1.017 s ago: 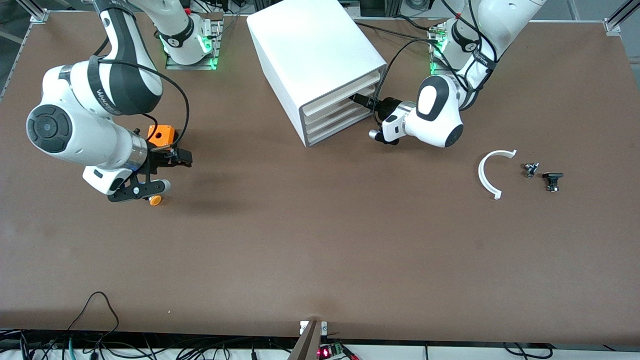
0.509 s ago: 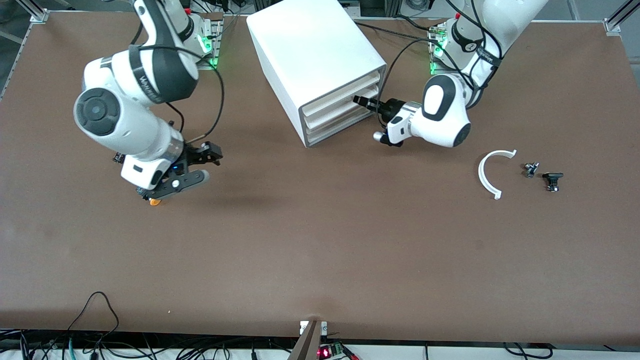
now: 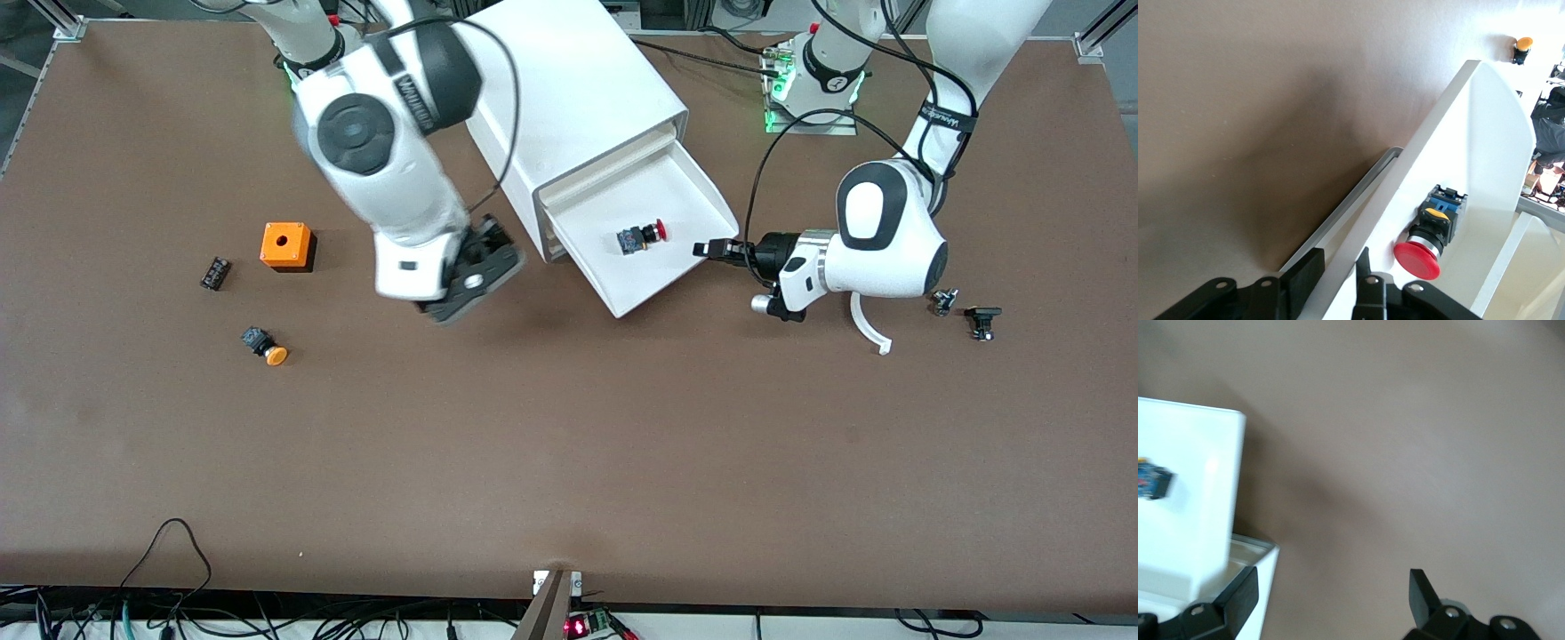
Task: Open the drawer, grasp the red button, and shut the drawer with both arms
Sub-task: 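Reach the right gripper into the drawer while the left gripper withdraws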
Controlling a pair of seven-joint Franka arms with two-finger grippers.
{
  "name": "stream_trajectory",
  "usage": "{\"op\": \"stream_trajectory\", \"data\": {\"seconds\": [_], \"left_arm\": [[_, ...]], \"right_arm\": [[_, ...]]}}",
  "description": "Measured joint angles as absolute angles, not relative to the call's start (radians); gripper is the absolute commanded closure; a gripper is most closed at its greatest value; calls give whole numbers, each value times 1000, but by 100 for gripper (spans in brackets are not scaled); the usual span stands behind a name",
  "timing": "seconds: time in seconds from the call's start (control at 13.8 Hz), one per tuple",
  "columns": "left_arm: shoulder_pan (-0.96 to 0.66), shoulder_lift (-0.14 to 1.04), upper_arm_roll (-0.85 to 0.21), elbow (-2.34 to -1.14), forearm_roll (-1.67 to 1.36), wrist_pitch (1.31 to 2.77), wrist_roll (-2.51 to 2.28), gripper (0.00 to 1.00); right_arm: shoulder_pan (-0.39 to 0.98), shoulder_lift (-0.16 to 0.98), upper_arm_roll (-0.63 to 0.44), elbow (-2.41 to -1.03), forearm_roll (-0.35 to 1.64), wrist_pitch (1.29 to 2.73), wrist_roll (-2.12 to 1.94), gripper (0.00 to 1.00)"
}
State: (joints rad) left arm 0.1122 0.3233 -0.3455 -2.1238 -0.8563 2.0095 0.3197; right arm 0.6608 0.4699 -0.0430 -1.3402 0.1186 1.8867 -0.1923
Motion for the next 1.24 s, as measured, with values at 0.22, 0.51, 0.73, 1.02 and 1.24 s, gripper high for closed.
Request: {"op": "stream_trajectory", "data": {"seconds": [0.22, 0.51, 0.73, 1.02, 1.24], "left_arm": [[113, 319, -336, -2119, -840, 2044, 301, 0], [190, 238, -293, -2099, -782, 2067, 289, 0], [269, 128, -253, -2085, -740, 2046, 295, 0], [270, 1, -212, -1915, -369, 1857, 285, 0], [261, -48, -212, -1732, -136, 1659, 216, 0]], "right_arm": [[719, 520, 13, -1274, 119, 1935, -269, 0], [821, 561, 22, -1255, 119, 1979, -337, 0], [852, 623, 22, -1254, 118, 2066, -473, 0], [853, 674, 19, -1253, 110, 2069, -687, 0], [859, 675, 20, -1253, 38, 2034, -738, 0]]}}
